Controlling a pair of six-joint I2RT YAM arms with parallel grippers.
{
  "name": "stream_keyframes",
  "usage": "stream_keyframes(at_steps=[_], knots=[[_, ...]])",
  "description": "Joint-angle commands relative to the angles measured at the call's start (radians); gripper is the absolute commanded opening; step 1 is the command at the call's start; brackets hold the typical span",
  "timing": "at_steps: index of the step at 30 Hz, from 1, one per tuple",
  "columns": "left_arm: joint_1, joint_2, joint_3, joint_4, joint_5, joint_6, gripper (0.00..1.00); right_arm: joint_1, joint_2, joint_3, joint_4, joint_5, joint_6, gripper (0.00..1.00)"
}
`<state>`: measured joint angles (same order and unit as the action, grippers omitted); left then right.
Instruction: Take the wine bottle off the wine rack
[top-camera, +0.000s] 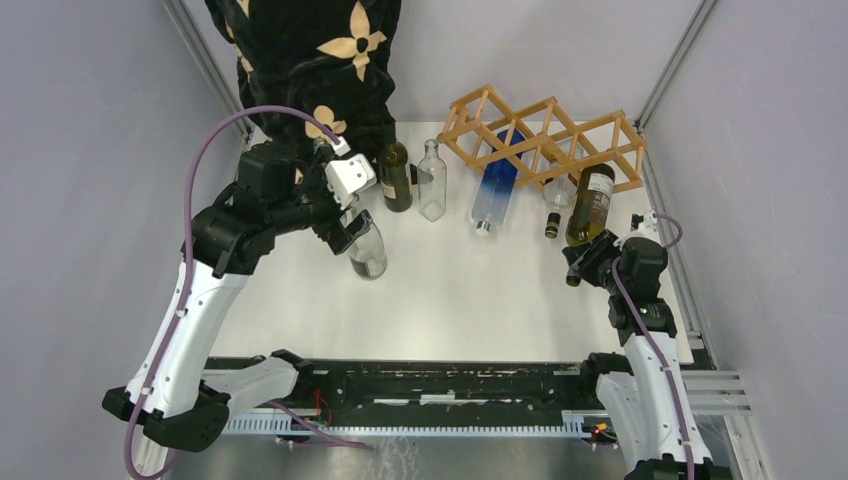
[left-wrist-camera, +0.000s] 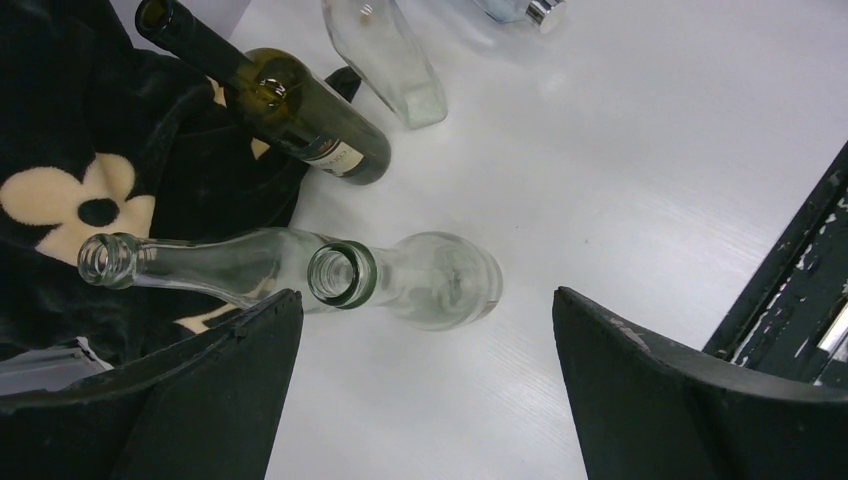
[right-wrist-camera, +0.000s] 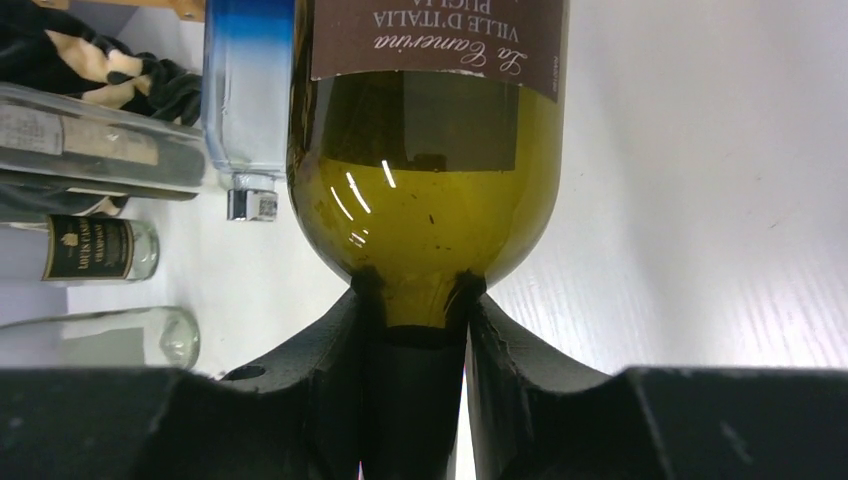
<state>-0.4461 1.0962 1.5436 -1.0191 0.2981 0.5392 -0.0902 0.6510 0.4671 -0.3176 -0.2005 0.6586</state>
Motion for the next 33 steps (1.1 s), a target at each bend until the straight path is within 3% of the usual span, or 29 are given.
stream_keyframes(at_steps=[1, 17, 22, 27, 33], knots=[[0.003, -0.036, -0.033, 0.083, 0.036, 0.099, 1.00, 0.029, -0.055, 0.024, 0.077, -0.112, 0.048, 0.00], [0.003, -0.048, -0.081, 0.140, 0.057, 0.170, 1.00, 0.122, -0.136, 0.145, -0.028, -0.121, 0.063, 0.00], [0.002, -0.056, -0.097, 0.140, 0.069, 0.202, 1.00, 0.143, -0.128, 0.158, 0.058, -0.207, 0.093, 0.00], [0.002, -0.068, -0.137, 0.158, 0.107, 0.332, 1.00, 0.179, -0.073, 0.185, 0.150, -0.305, 0.121, 0.00], [-0.027, -0.092, -0.205, 0.214, 0.184, 0.549, 1.00, 0.348, 0.029, 0.239, 0.192, -0.314, 0.128, 0.00]])
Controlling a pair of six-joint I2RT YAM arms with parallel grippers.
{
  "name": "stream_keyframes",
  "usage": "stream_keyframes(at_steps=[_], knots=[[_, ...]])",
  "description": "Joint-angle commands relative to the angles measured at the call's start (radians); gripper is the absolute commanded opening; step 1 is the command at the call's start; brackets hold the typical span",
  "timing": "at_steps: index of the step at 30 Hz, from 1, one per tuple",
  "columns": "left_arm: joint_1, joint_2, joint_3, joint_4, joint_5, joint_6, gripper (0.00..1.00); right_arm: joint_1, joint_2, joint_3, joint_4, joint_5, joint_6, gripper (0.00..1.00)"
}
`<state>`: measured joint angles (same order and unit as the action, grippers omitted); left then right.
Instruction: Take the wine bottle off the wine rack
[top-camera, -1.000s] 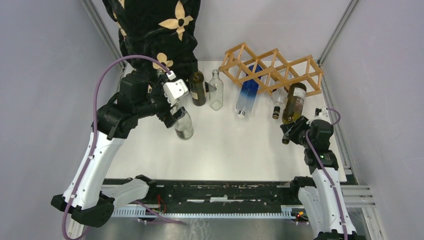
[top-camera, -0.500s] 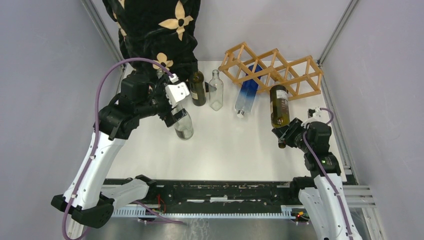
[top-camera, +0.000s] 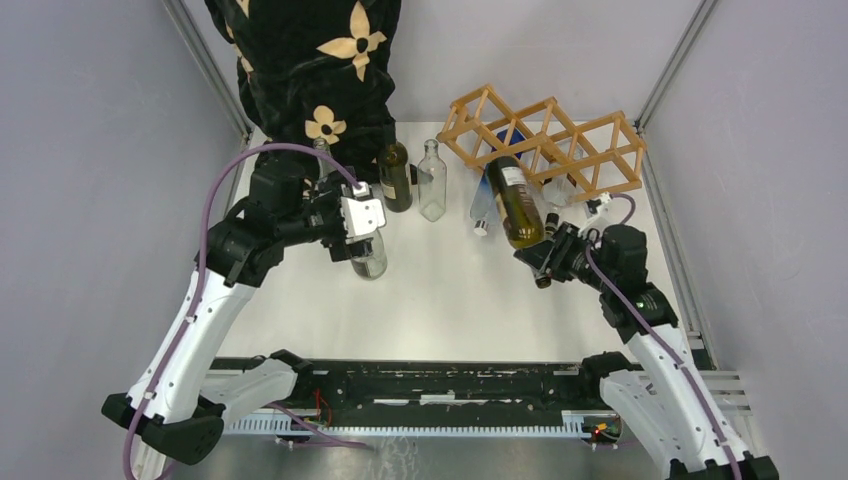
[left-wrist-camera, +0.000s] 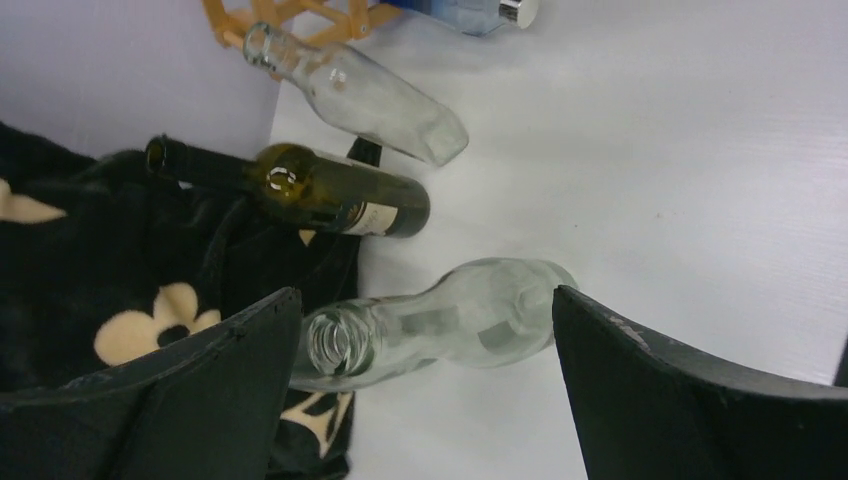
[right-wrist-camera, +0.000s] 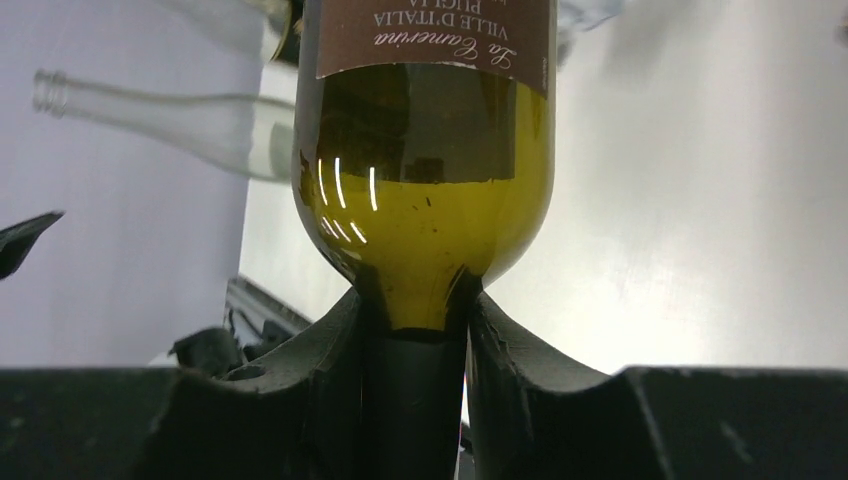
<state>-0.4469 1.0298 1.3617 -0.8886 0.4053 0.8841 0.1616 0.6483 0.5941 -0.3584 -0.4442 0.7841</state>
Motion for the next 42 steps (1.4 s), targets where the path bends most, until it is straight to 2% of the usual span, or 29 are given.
stream_keyframes(at_steps=[1, 9, 14, 23, 37, 42], knots=[[-0.041, -0.019, -0.024, 0.089, 0.066, 0.228, 1.00, 0.125, 0.048, 0.123, 0.231, -0.066, -0.002, 0.00], [-0.274, 0.068, -0.034, 0.107, -0.119, 0.412, 1.00, 0.394, 0.193, 0.207, 0.181, -0.001, -0.033, 0.00], [-0.348, 0.128, -0.041, 0.108, -0.169, 0.483, 1.00, 0.515, 0.264, 0.302, 0.107, 0.051, -0.071, 0.00], [-0.381, 0.213, -0.062, 0.075, -0.201, 0.543, 1.00, 0.605, 0.327, 0.455, -0.038, 0.043, -0.138, 0.00], [-0.380, 0.332, -0.026, 0.034, -0.208, 0.555, 1.00, 0.646, 0.354, 0.502, -0.152, -0.012, -0.194, 0.00], [-0.380, 0.355, -0.004, -0.028, -0.193, 0.540, 0.98, 0.650, 0.365, 0.490, -0.118, -0.064, -0.207, 0.00]])
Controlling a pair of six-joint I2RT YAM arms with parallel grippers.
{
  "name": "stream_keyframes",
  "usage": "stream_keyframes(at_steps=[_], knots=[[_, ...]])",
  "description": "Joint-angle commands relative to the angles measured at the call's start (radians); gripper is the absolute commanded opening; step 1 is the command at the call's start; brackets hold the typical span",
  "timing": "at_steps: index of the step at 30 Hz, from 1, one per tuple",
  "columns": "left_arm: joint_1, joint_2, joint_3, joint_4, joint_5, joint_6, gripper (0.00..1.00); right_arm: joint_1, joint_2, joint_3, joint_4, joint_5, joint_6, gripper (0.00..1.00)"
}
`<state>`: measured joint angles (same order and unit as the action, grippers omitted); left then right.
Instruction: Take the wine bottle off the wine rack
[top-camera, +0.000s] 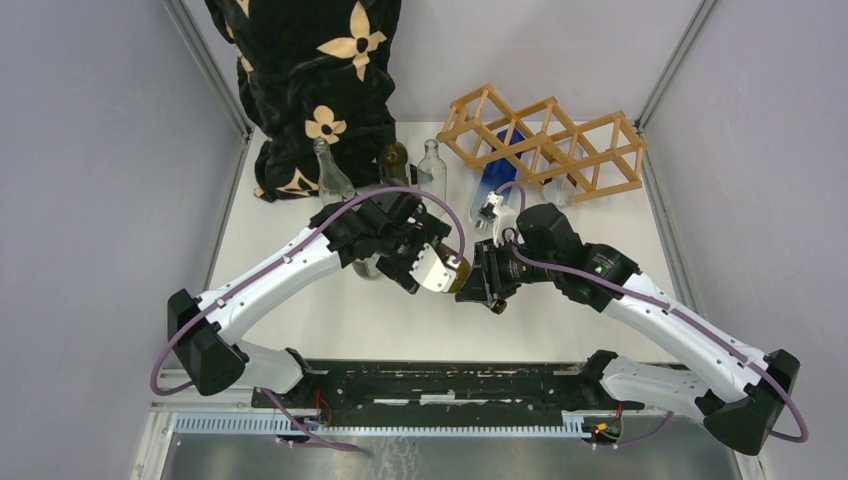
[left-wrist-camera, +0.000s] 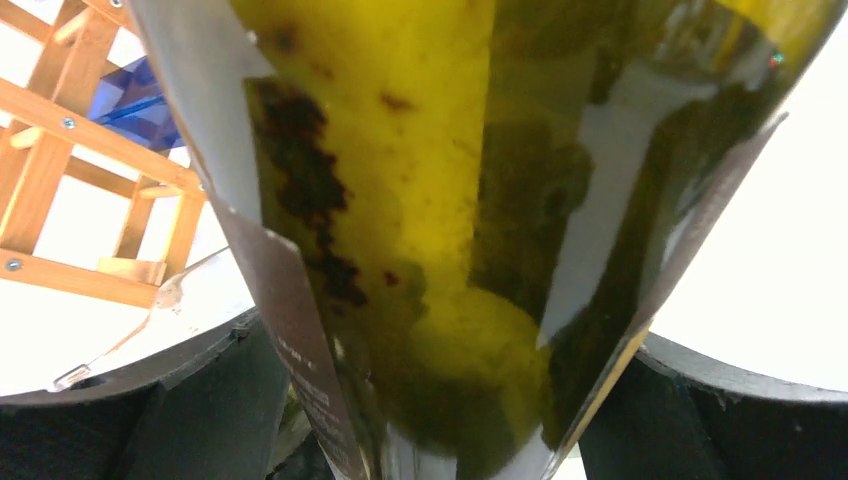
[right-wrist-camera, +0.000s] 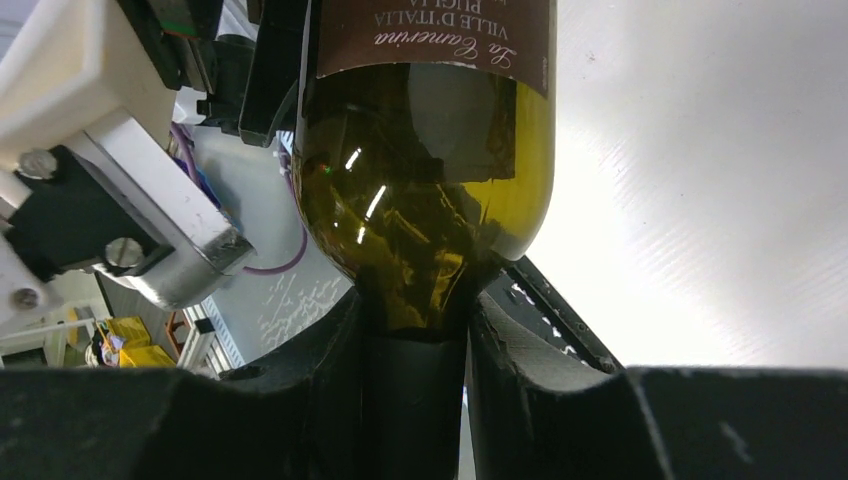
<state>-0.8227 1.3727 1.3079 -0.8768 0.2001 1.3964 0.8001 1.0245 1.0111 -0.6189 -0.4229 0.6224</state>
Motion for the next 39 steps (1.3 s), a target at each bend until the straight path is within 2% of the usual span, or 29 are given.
stream_keyframes(at_steps=[1, 3, 4, 6, 7, 9, 10, 11, 12, 13, 16, 18, 27, 33, 39], knots=[[-0.004, 0.012, 0.048, -0.048, 0.016, 0.026, 0.98, 0.011, -0.009, 0.076, 0.145, -0.089, -0.051, 0.00], [-0.004, 0.013, 0.047, -0.046, 0.028, 0.011, 0.94, 0.011, -0.010, 0.078, 0.148, -0.087, -0.068, 0.00], [-0.004, 0.017, 0.056, -0.043, 0.036, -0.009, 0.86, 0.010, -0.014, 0.075, 0.156, -0.086, -0.074, 0.00], [-0.003, 0.036, 0.092, -0.044, 0.055, -0.075, 0.64, 0.011, -0.024, 0.065, 0.163, -0.076, -0.082, 0.01], [-0.001, 0.045, 0.120, -0.048, 0.064, -0.104, 0.54, 0.011, -0.027, 0.068, 0.154, -0.059, -0.091, 0.05], [0.004, 0.057, 0.149, -0.054, 0.088, -0.146, 0.28, 0.011, -0.037, 0.078, 0.136, -0.005, -0.099, 0.20], [0.006, 0.056, 0.157, -0.051, 0.097, -0.153, 0.09, 0.010, -0.044, 0.080, 0.132, 0.015, -0.099, 0.32], [0.009, 0.051, 0.158, -0.031, 0.101, -0.171, 0.03, 0.008, -0.053, 0.081, 0.131, 0.036, -0.097, 0.46], [0.015, 0.045, 0.158, -0.012, 0.112, -0.201, 0.02, 0.007, -0.065, 0.080, 0.129, 0.066, -0.090, 0.57], [0.024, 0.038, 0.158, 0.005, 0.132, -0.217, 0.02, 0.008, -0.075, 0.078, 0.128, 0.091, -0.088, 0.63], [0.051, 0.019, 0.164, 0.063, 0.188, -0.306, 0.02, 0.008, -0.112, 0.068, 0.117, 0.177, -0.079, 0.77], [0.067, 0.012, 0.176, 0.097, 0.223, -0.371, 0.02, 0.006, -0.140, 0.066, 0.119, 0.224, -0.074, 0.83], [0.145, 0.020, 0.265, 0.222, 0.399, -0.704, 0.02, 0.007, -0.240, 0.088, 0.200, 0.347, -0.014, 0.87], [0.160, 0.008, 0.280, 0.301, 0.483, -0.879, 0.02, 0.007, -0.278, 0.059, 0.376, 0.360, 0.048, 0.87], [0.163, 0.007, 0.289, 0.332, 0.546, -0.993, 0.02, 0.006, -0.289, 0.017, 0.531, 0.487, 0.003, 0.87]])
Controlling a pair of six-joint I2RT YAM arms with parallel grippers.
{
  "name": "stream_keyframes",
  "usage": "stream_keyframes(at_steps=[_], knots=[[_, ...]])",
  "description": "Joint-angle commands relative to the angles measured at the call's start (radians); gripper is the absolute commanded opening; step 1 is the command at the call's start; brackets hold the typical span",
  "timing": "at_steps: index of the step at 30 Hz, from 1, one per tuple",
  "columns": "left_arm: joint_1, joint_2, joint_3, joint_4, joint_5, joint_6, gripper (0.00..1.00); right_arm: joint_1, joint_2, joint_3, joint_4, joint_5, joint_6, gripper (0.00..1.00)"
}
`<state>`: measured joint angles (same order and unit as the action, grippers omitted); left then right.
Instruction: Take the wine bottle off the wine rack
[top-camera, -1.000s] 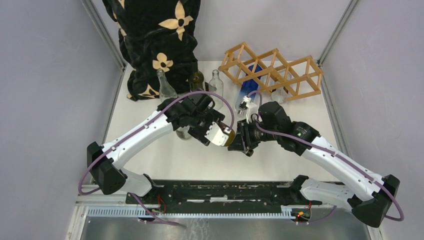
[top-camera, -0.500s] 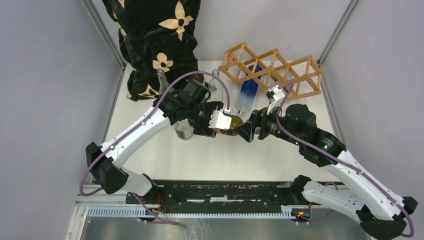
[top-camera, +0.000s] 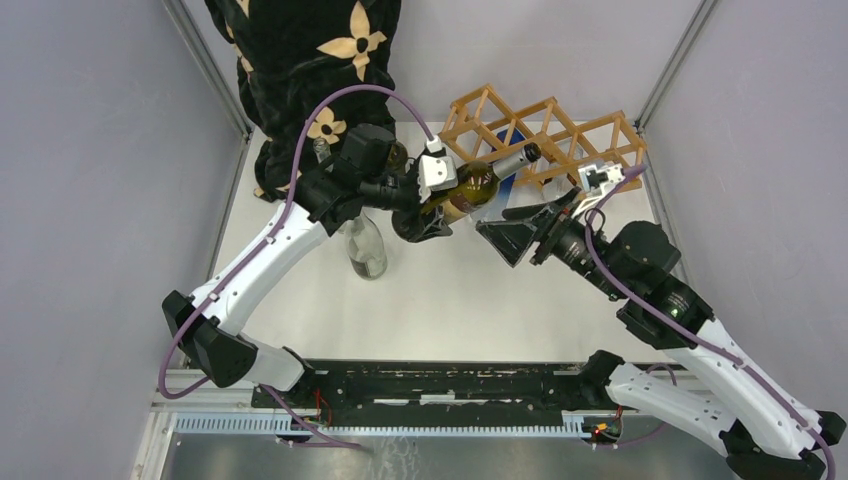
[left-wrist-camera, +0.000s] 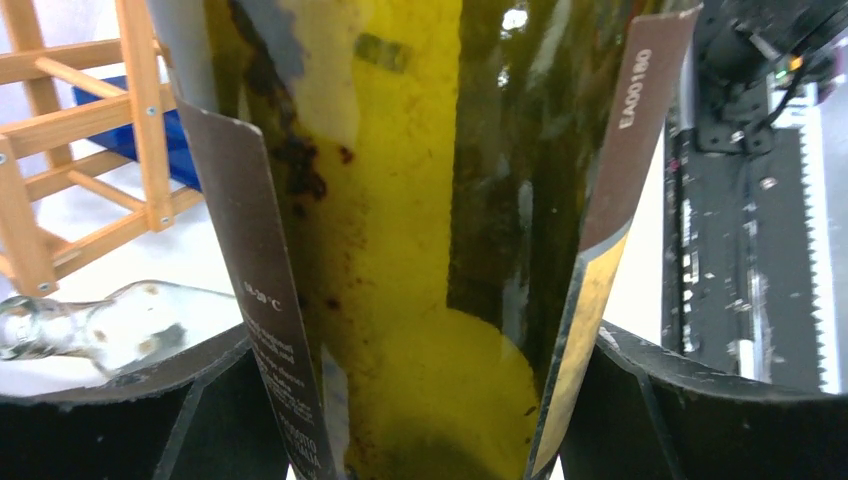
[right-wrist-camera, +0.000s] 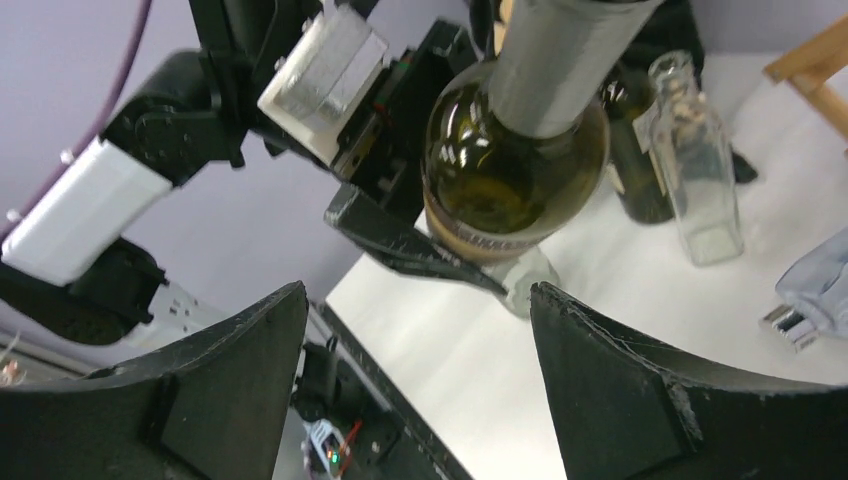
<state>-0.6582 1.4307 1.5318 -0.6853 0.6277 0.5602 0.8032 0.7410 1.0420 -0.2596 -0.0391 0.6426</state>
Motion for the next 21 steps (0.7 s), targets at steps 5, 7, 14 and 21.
stream_keyframes(at_steps=[5, 7, 14, 21], knots=[[-0.001, -0.054, 0.061, 0.132, 0.148, -0.177, 0.02, 0.003, 0.041, 0.024, 0.234, 0.210, -0.099, 0.87], [0.000, -0.057, 0.058, 0.128, 0.158, -0.187, 0.02, 0.002, 0.058, 0.041, 0.246, 0.263, -0.121, 0.87], [0.000, -0.054, 0.059, 0.088, 0.190, -0.180, 0.02, 0.003, 0.159, 0.122, 0.310, 0.321, -0.187, 0.80], [0.012, -0.060, 0.043, 0.068, 0.195, -0.158, 0.02, 0.004, 0.237, 0.188, 0.326, 0.268, -0.193, 0.54]])
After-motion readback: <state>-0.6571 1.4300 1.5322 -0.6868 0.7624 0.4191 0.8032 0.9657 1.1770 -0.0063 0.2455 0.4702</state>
